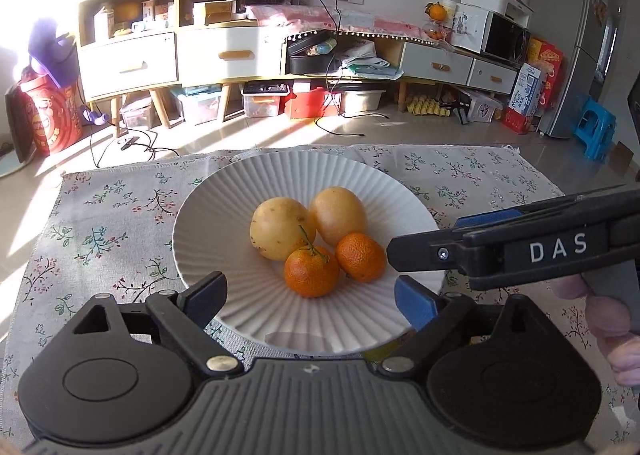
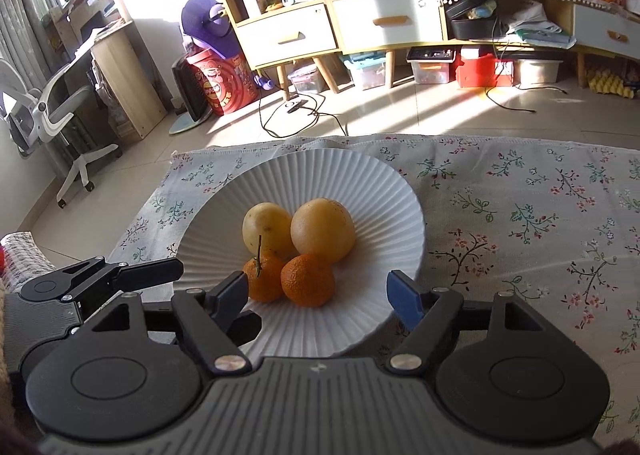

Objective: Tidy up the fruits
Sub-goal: 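Open both tools to release the oranges in the bowl, then withdraw both open tools from the bowl back toward the remaining fruit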

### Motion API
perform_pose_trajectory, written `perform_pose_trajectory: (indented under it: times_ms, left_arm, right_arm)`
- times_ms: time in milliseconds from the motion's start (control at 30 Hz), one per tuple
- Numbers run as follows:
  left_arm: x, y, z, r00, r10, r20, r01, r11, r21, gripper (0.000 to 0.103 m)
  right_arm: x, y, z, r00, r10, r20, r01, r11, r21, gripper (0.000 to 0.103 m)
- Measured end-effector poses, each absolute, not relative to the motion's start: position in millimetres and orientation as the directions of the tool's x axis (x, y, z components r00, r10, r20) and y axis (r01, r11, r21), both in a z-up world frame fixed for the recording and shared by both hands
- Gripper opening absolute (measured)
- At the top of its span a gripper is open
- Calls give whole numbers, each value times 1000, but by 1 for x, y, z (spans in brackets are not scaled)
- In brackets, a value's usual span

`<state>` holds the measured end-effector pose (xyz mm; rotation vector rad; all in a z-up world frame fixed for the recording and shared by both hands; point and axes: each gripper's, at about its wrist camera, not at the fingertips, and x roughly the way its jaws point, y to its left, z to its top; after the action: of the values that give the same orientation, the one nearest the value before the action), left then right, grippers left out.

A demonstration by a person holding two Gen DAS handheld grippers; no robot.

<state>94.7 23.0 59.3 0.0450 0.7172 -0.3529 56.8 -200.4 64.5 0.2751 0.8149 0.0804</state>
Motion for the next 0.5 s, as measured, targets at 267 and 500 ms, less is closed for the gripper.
perform_pose_trajectory:
  times_ms: [267,500]
  left_arm:
    - [74,35,68,702,-296,-648,314,945,-92,91]
    - [60,47,77,724,-256,-640,277,958,-70,95]
  right_arm:
    - [37,-201,69,675,139,-725,47,972,231,81]
    - [23,-192,78,692,109,-713,39,981,188,87]
